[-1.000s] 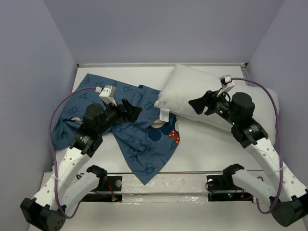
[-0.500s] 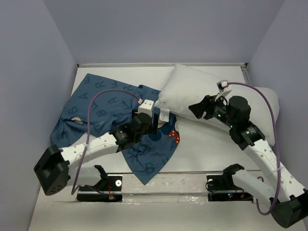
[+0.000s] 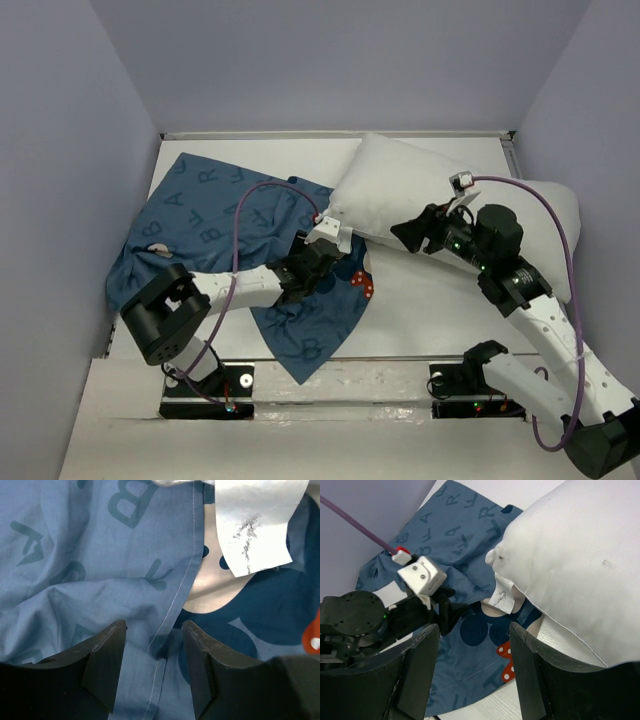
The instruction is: Put the pillow into the pillowcase
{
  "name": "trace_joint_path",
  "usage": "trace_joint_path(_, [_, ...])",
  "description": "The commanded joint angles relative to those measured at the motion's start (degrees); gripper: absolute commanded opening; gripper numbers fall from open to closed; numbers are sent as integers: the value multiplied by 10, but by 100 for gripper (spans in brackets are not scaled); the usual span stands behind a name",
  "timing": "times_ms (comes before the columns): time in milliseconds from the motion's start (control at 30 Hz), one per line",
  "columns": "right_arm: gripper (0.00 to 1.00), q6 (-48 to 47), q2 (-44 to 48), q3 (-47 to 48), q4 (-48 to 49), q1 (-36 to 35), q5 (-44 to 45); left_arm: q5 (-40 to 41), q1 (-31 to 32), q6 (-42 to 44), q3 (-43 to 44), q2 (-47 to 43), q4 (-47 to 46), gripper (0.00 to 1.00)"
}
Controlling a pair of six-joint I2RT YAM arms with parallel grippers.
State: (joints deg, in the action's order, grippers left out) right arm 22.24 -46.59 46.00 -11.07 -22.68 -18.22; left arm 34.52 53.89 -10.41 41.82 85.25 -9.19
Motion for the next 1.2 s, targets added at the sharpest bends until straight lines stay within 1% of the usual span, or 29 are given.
trace_joint_path(0, [63,-6,10,-2,27,-1,-16,40,-3,22,44,28,-32,59])
trace_joint_path(233, [63,-6,0,-2,30,-1,-25,27,-23,29,47,47,-50,58])
trace_joint_path(267, [63,-5,-1,-2,31,-1,-28,28,-24,29,48,49,-51,53])
trace_joint_path(333, [63,-4,-2,-1,32,-1,-29,29,-26,34,48,53,-53,49])
trace_joint_path(367, [64,-4,-3,-1,32,-1,-28,29,-27,34,48,54,-54,49])
trace_joint_path(433, [63,-5,-3,0,33,-1,-28,23,-29,34,48,59,-54,49])
trace_joint_path(533, [63,-5,-4,1,32,-1,-30,-8,-29,25,48,58,-49,52])
trace_joint_path(667, [63,-6,-8,1,34,-1,-31,-53,-29,9,33,35,-57,58])
trace_joint_path(833, [63,-5,-10,-3,36,-1,-31,-74,-31,2,20,33,-58,56])
trace_joint_path(933, [63,-3,-10,-3,37,-1,-33,-61,-31,-7,28,44,-49,53])
trace_joint_path(1000, [63,-3,-9,-4,36,-1,-35,-33,-31,-14,37,52,-44,47])
trace_joint_path(1167, [63,-4,-7,-3,36,-1,-34,10,-32,-19,56,73,-27,41])
